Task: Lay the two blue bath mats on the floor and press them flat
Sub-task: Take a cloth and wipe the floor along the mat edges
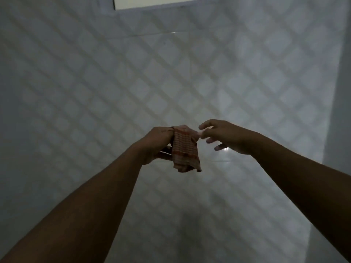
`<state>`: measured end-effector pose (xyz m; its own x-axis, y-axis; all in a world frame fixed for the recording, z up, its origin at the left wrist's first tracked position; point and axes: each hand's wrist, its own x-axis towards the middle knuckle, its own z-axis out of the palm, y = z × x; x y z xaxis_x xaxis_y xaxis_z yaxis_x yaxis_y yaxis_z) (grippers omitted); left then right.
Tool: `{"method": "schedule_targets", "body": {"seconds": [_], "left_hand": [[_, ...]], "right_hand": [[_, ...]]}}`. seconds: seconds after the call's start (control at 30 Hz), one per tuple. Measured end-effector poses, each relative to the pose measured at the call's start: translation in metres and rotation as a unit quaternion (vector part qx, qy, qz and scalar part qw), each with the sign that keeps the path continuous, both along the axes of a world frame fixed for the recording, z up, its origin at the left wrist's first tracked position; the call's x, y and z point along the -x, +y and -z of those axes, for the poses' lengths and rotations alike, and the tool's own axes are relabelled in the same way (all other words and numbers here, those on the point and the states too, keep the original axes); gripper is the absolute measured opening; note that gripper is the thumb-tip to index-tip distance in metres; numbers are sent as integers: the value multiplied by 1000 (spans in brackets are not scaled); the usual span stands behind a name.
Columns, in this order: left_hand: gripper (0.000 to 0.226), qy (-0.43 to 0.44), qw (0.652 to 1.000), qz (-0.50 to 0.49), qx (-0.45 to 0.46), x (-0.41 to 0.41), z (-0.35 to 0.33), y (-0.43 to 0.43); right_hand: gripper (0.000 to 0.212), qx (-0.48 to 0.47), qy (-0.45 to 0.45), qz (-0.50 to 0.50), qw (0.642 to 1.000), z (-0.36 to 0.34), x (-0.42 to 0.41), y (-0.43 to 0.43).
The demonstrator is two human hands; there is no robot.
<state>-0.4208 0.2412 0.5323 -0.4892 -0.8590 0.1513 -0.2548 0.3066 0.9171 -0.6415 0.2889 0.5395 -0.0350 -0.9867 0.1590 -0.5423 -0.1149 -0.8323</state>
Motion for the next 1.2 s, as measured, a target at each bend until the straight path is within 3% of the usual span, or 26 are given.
{"method": "schedule_targets", "body": {"seconds": [0.1,0.17,0.4,0.53,0.63,0.73,0.87,0.97,1.2], "left_hand": [[31,-3,999,-43,-19,-24,4,3],[31,-17,996,-78,-34,-38,10,7],[31,1,972,-153,-176,-114,73,47],[51,109,940,-186,-264,-156,130,101],[63,230,888,-262,-299,-189,165,150],[57,276,848,-336,-304,-219,196,205],[39,211,802,-473,-297,-254,238,280],[23,151,767,-549,-297,-277,261,336],[18,98,707,-625,-317,-299,293,434]], "right_hand": [[37,-72,-47,-118,989,21,-18,-25],[31,-71,-74,-166,981,33,-34,-36],[37,-74,-159,-226,958,84,-114,-57],[19,-146,-130,-294,936,124,-179,-38],[26,-187,-130,-323,919,152,-229,-17],[25,-243,-114,-360,894,181,-278,14],[21,-329,-82,-417,843,219,-334,71],[2,-366,-28,-473,801,243,-366,121],[10,-365,57,-529,764,288,-415,205]]}}
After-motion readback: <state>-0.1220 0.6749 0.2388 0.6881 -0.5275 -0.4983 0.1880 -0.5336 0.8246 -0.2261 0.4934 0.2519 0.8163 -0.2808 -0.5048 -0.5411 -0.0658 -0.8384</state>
